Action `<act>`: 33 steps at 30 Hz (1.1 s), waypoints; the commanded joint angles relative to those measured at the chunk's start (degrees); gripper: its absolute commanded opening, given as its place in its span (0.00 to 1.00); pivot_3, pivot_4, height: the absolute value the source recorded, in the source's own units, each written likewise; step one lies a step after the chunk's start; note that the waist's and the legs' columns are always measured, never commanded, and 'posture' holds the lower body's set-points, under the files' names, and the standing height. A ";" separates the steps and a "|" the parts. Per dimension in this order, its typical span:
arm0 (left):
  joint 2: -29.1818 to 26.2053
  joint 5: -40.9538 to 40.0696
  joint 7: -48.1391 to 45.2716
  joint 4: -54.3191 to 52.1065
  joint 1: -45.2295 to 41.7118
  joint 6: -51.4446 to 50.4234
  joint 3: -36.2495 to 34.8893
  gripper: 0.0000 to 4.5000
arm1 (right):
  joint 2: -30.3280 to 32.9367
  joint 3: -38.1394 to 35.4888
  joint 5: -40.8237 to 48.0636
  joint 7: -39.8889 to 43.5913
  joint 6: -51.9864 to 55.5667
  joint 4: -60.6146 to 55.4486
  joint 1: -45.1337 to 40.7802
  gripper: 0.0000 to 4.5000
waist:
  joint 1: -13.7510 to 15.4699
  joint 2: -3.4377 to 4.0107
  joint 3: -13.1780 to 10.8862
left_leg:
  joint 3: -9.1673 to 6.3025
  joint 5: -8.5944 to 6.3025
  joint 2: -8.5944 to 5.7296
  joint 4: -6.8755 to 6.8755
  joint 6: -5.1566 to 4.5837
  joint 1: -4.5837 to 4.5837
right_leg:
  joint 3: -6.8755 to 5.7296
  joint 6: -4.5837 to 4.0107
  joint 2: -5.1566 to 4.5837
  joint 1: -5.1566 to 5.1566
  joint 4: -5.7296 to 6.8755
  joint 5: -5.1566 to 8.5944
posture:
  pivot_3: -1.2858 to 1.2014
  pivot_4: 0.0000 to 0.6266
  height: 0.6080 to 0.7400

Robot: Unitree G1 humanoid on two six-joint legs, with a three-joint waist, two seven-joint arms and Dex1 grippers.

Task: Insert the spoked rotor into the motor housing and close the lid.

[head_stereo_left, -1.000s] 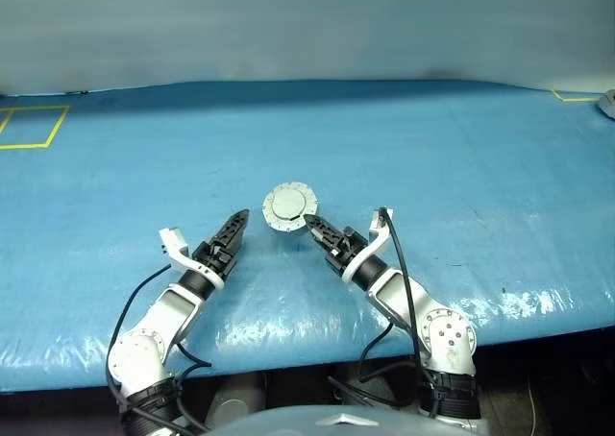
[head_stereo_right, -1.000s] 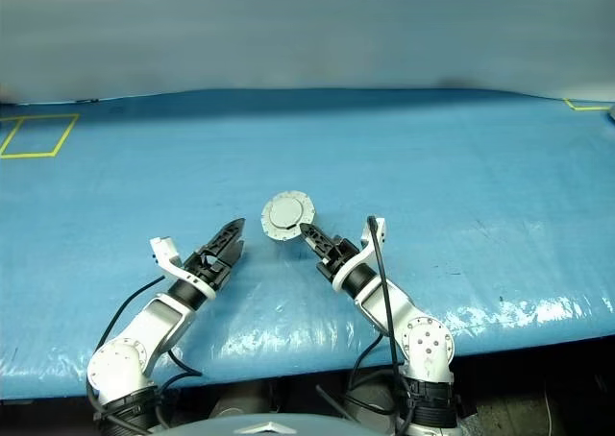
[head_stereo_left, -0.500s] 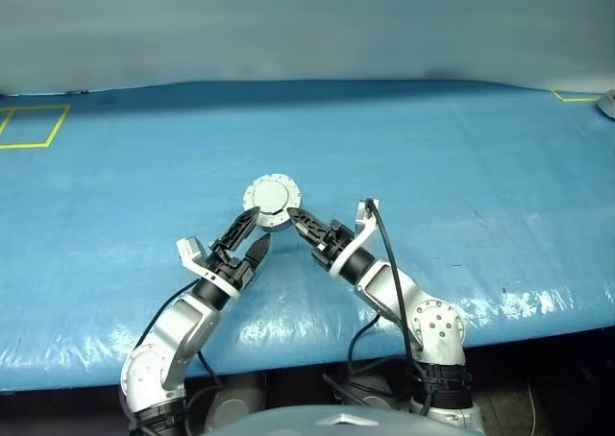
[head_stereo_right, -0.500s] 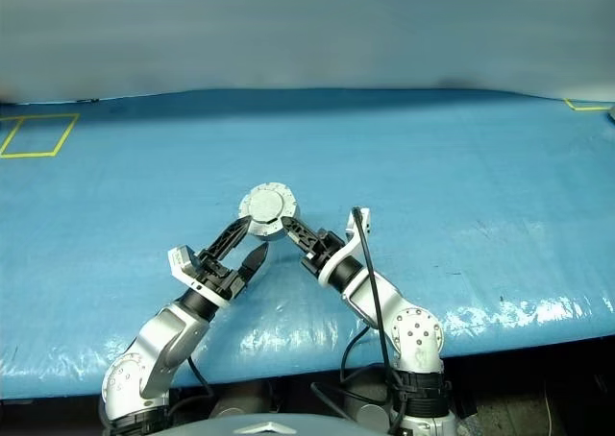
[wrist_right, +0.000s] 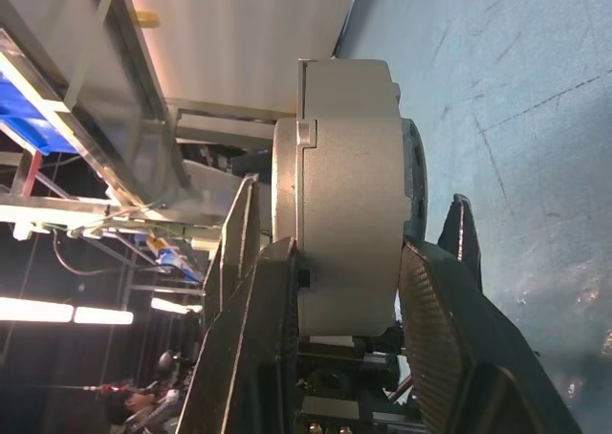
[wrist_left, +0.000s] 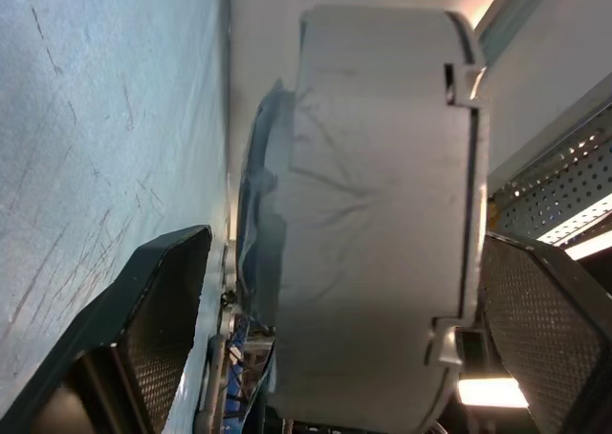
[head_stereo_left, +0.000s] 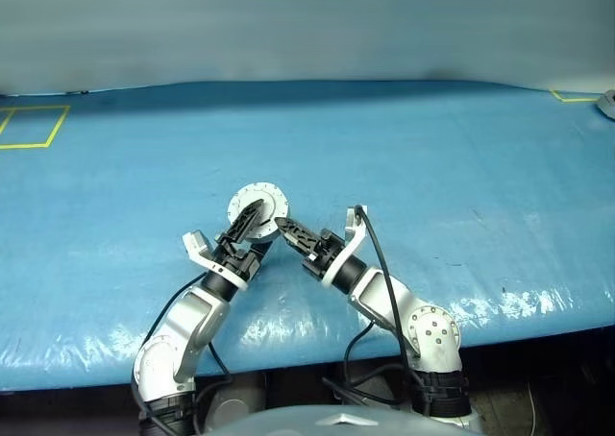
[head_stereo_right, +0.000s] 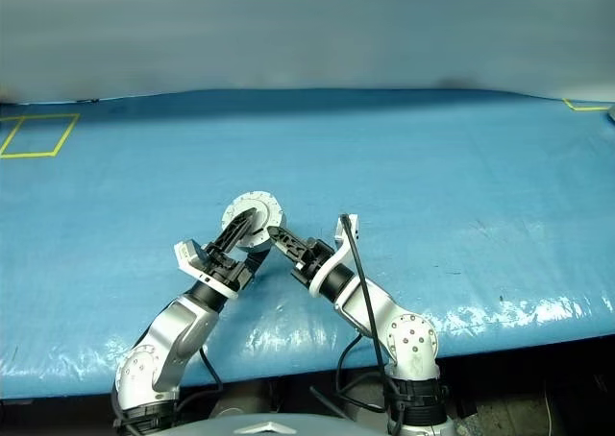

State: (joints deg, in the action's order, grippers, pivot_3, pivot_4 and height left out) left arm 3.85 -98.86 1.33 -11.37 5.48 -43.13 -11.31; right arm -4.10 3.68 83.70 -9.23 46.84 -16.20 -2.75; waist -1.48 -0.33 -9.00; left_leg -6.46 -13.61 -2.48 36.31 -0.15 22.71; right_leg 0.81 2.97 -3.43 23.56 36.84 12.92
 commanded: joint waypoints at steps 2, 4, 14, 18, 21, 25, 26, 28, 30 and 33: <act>0.70 1.19 -0.98 -1.01 -0.48 2.72 -0.27 0.57 | -0.19 1.36 0.06 2.80 -0.32 -5.08 -0.89 0.26 | 0.00 0.00 0.00 | 0.00 0.00 0.00 0.00 0.00 0.00 | 0.00 0.00 0.01 0.00 0.00 0.00 | 0.52 0.24 1.00; 0.42 1.50 -1.89 -0.75 -0.47 3.32 -0.77 0.52 | 0.24 1.53 -0.39 3.56 -0.19 -5.37 -0.63 0.26 | -0.03 0.00 0.00 | 0.01 0.00 0.00 0.00 0.00 0.00 | 0.01 0.00 0.01 0.00 0.00 0.00 | 0.52 0.24 1.00; 0.24 4.43 -2.98 0.39 -2.35 6.01 -1.81 0.52 | 4.47 1.85 -11.87 6.70 -3.43 -8.16 0.61 0.77 | 0.05 0.00 0.00 | 0.01 0.00 0.03 0.02 0.00 -0.01 | -0.02 0.01 0.04 -0.01 0.00 0.00 | 0.52 0.24 1.00; -0.78 8.08 -1.43 4.23 -7.25 8.22 -3.08 0.52 | 14.65 9.90 -34.15 9.34 -8.09 -11.22 -0.07 1.00 | 0.66 -0.02 -0.01 | 0.05 -0.01 -0.07 0.33 -0.01 0.10 | -0.06 0.26 0.04 -0.08 0.00 -0.14 | 0.52 0.24 1.00; -2.30 11.86 -1.39 9.32 -12.71 9.43 -4.30 0.52 | 20.39 16.01 -47.63 12.30 -13.61 -11.85 -0.19 1.00 | 0.82 -0.04 -0.01 | 0.12 -0.01 -0.26 0.67 -0.01 0.19 | -0.09 0.27 0.13 -0.13 0.00 -0.17 | 0.52 0.24 1.00; -4.04 16.36 -1.51 17.64 -21.15 10.46 -6.12 0.52 | 24.34 21.12 -61.95 14.66 -21.17 -10.74 0.41 1.00 | 0.77 -0.09 -0.04 | 0.17 0.07 -0.21 0.77 0.06 0.18 | -0.08 0.38 0.20 -0.14 0.01 -0.26 | 0.52 0.24 1.00; -4.60 17.81 -1.94 20.37 -23.73 10.80 -6.54 0.52 | 25.49 22.47 -65.81 14.89 -22.68 -9.94 0.57 1.00 | 0.83 -0.09 -0.04 | 0.17 0.08 -0.19 0.77 0.06 0.18 | -0.07 0.48 0.23 -0.14 0.01 -0.33 | 0.52 0.24 1.00; -5.65 20.66 -2.96 26.37 -28.94 11.51 -7.60 0.52 | 26.64 24.17 -71.30 15.07 -24.09 -8.08 0.95 1.00 | 0.89 -0.18 -0.07 | 0.17 0.11 -0.23 0.80 0.05 0.19 | -0.07 0.56 0.23 -0.16 0.00 -0.38 | 0.52 0.24 1.00; -7.04 23.82 -4.46 33.99 -35.12 12.39 -8.67 0.52 | 25.31 23.59 -72.67 14.90 -24.91 -6.86 2.12 1.00 | 0.96 -0.24 -0.09 | 0.16 0.13 -0.25 0.81 0.05 0.20 | -0.07 0.67 0.23 -0.16 0.00 -0.46 | 0.52 0.24 1.00; -8.63 28.45 -8.57 44.24 -42.97 13.85 -10.20 0.52 | 23.78 22.78 -74.83 15.41 -25.73 -6.03 3.55 1.00 | 0.83 -0.28 -0.11 | 0.13 0.15 -0.26 0.80 0.07 0.25 | -0.07 0.58 0.25 -0.12 0.00 -0.63 | 0.52 0.24 1.00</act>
State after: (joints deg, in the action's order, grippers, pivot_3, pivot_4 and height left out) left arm -4.45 -71.77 -3.37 32.10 -34.05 -30.18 -20.99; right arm 20.09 27.25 10.14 5.91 22.82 -21.03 0.82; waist -0.65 -0.61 -9.11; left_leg -6.32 -13.46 -2.74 37.09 -0.09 22.96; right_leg 0.75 3.50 -3.17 23.46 36.82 12.26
